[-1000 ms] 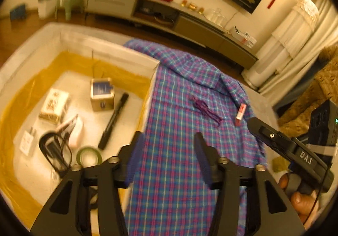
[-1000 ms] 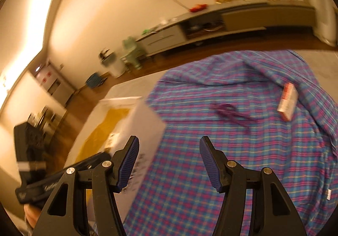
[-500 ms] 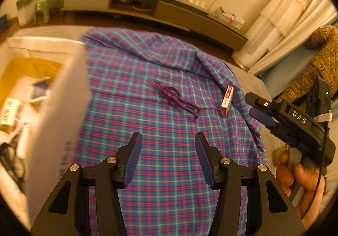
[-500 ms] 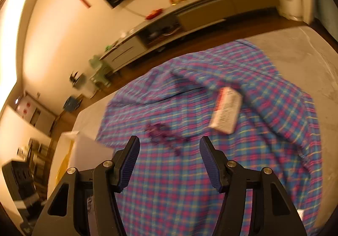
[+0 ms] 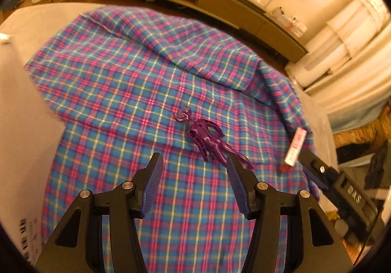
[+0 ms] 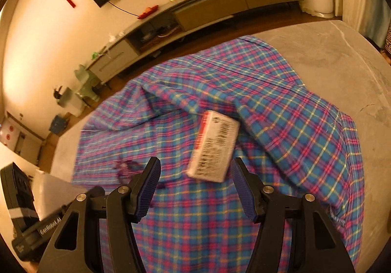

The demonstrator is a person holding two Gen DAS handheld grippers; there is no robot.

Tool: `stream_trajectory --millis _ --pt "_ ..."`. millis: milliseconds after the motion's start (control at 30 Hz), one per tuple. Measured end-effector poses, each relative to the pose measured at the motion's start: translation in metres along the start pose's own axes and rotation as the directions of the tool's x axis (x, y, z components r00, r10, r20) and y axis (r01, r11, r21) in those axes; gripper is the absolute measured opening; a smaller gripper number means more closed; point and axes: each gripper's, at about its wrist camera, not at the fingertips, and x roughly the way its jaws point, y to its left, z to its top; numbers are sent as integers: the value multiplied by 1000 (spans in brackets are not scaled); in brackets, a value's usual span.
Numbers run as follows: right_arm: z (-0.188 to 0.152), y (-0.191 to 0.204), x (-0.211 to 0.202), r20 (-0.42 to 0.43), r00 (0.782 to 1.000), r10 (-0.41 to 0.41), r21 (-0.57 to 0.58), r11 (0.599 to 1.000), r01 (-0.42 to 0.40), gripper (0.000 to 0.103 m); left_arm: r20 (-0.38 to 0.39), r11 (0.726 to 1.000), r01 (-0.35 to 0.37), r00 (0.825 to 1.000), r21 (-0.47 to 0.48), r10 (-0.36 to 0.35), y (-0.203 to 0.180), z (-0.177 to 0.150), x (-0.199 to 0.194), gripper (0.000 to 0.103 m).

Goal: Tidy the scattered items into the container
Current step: 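Grasp the purple toy figure with the left gripper while the right grasps the staples box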

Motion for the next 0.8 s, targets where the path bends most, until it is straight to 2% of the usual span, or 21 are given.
stream_trajectory --millis 100,200,333,533,567,600,633,800 --pt "-1 -12 12 -17 1000 -10 11 1000 10 62 7 999 -26 1000 30 26 -15 8 16 58" --pt "-1 -19 18 -24 1000 6 11 1000 -5 66 -13 993 -99 995 56 100 -27 7 33 59" --pt "-2 -22 27 -31 1000 6 -25 1000 -7 67 46 981 -155 987 112 151 -41 5 41 63" --pt "-2 -16 32 -4 1000 -1 -101 995 1 68 141 953 -226 970 203 200 -51 -4 46 62" --pt "-2 -16 32 -6 1000 -1 -106 994 0 64 148 951 -227 969 210 199 -51 -5 45 62" --pt "-2 -16 33 -14 1000 2 -109 994 -3 48 153 950 -225 969 215 194 -51 -5 45 54" --pt "-2 -15 33 -26 1000 3 -108 994 -6 44 156 951 -218 970 217 187 -49 -4 44 54" --pt "-2 -19 30 -38 999 19 -91 996 -22 41 117 978 -114 989 177 94 -41 -2 38 53"
